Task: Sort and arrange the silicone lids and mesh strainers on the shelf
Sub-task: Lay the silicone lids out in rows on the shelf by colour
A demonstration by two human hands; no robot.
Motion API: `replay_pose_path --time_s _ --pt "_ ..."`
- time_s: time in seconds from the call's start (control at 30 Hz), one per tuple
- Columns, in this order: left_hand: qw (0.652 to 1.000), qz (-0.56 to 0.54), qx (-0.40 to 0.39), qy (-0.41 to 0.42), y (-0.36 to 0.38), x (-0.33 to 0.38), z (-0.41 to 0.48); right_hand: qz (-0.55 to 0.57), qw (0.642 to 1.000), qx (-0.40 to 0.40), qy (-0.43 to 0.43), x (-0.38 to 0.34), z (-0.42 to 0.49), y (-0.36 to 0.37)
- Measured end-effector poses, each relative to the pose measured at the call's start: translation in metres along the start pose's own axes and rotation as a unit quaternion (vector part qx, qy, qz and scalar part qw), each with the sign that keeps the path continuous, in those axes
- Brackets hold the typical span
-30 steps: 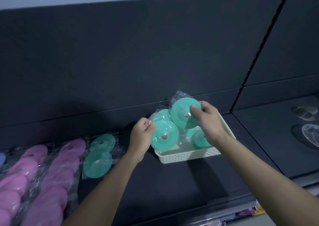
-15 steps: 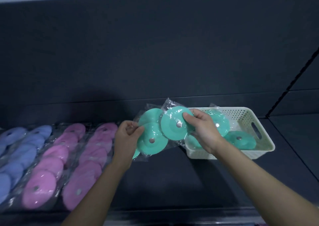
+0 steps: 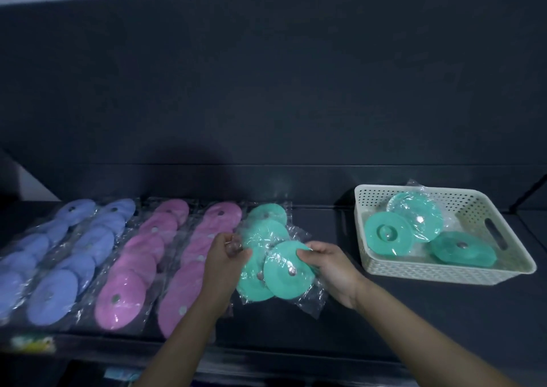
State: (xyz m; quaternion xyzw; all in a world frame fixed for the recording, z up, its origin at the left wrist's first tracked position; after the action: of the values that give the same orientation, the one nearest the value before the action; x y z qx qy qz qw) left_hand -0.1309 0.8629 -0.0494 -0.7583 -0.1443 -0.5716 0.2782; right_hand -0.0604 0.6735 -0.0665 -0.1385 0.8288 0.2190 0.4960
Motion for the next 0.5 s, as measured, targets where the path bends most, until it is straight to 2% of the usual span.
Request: replay_pose_path --time_s 0.17,0.23,0.4,0.5 --pt "0.979 0.18 -0.062 0.07 0.004 0.007 0.007 -0.077 0.996 0.043 0.015 0.016 0.012 0.004" --pt "0.97 0.219 -0.068 0.079 0.003 0.004 0.011 -0.112 0.992 0.051 0.011 0.017 0.016 0.003" --pt "0.932 0.327 -0.023 0.155 -0.01 0.006 0.021 -0.167 0.984 0.067 -0.005 0.014 0.024 -0.003" --pt "0.908 0.384 -0.023 0.166 -0.014 0.002 0.023 -0.184 0.978 0.094 0.0 0.015 0.025 -0.006"
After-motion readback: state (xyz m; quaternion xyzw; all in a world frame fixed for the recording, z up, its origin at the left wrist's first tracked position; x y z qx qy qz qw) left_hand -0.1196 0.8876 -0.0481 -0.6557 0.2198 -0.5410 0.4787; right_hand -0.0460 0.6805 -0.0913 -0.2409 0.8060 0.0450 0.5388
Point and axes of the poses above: each hand's wrist, its own z-axis towards the middle knuckle, its own y-axis out of the palm, x = y × z, the point moved 6 cm from there along z, towards the middle knuckle, and after that the axes turned 2 degrees about z, right-handed, at the moved point
